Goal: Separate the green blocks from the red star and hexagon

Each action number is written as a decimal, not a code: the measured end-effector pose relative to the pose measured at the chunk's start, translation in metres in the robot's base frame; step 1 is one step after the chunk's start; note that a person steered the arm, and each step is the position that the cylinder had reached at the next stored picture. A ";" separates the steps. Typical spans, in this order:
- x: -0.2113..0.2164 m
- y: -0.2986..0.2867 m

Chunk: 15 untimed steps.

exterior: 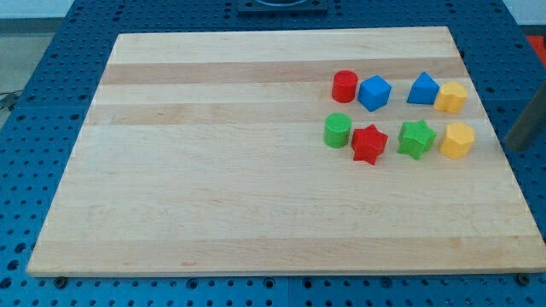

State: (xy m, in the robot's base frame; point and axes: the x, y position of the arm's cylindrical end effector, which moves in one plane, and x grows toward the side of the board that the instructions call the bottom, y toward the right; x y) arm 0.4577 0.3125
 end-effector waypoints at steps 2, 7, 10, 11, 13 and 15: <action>0.000 -0.030; -0.001 -0.166; -0.001 -0.312; -0.028 -0.353; -0.073 -0.403; -0.100 -0.406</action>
State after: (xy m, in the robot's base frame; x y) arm 0.3574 -0.0939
